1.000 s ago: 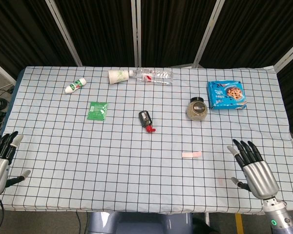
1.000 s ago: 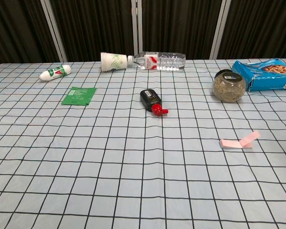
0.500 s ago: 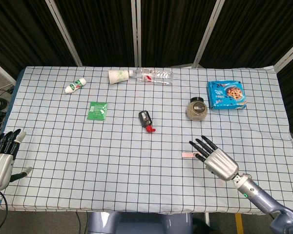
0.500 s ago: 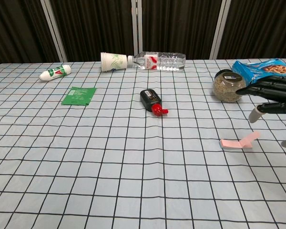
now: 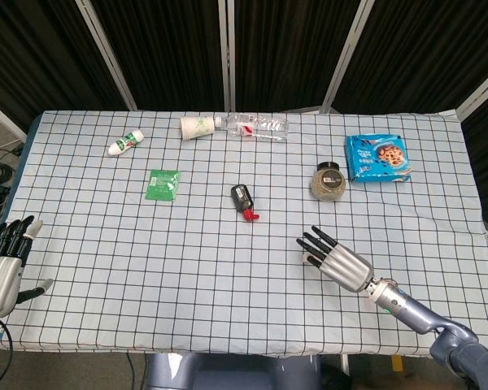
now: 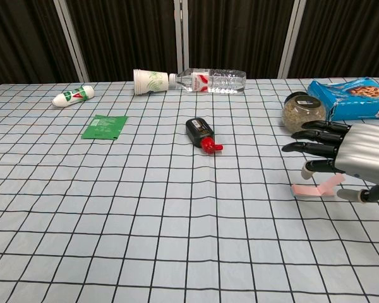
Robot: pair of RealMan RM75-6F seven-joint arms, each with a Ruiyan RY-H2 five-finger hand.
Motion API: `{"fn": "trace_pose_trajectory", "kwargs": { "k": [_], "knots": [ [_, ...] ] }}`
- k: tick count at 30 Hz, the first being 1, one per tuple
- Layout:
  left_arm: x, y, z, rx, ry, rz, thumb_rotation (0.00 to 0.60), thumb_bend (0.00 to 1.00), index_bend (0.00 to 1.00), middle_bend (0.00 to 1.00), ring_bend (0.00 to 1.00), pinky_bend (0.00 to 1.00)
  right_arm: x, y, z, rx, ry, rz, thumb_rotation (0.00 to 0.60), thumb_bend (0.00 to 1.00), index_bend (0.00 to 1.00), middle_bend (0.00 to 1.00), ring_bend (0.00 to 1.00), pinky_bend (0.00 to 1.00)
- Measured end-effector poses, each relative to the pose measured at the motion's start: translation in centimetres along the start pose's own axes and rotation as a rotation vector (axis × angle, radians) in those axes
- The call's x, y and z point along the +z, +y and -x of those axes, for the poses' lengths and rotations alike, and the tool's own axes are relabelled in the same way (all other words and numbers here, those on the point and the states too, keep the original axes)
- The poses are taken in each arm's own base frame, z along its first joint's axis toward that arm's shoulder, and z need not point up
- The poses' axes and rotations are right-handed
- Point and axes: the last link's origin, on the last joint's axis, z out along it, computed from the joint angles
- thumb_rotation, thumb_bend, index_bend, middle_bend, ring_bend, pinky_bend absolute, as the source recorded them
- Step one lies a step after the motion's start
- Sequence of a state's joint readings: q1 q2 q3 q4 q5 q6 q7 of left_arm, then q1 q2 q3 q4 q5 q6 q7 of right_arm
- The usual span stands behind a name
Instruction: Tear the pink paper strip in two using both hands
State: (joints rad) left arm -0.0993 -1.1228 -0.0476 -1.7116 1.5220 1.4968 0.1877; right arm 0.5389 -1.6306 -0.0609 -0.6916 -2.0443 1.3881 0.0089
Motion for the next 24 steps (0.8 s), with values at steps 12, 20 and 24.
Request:
{"fn": "trace_pose_trajectory", "kwargs": {
  "k": [12,20,24],
  "knots": [
    [0.0,-0.3,-0.1,-0.007,-0.004,-0.005,0.6,0.0,0.0,0.0,0.0,0.0,0.5,0.3,1.1,-0.024,-0.013,0.018,0.6,0.24,0.44,0.07,0.0,0.0],
    [0.1,-0.2,0.1,-0.006,-0.008,-0.005,0.6,0.0,0.0,0.0,0.0,0.0,0.7,0.9,1.3,-0.041,-0.022,0.022,0.6,0.26,0.46,0.08,0.0,0.0],
    [0.1,-0.1,0.1,-0.004,-0.011,-0.003,0.6,0.0,0.0,0.0,0.0,0.0,0.6,1.2,1.4,-0.044,-0.024,0.029,0.6,0.28,0.47,0.08,0.0,0.0]
  ]
}}
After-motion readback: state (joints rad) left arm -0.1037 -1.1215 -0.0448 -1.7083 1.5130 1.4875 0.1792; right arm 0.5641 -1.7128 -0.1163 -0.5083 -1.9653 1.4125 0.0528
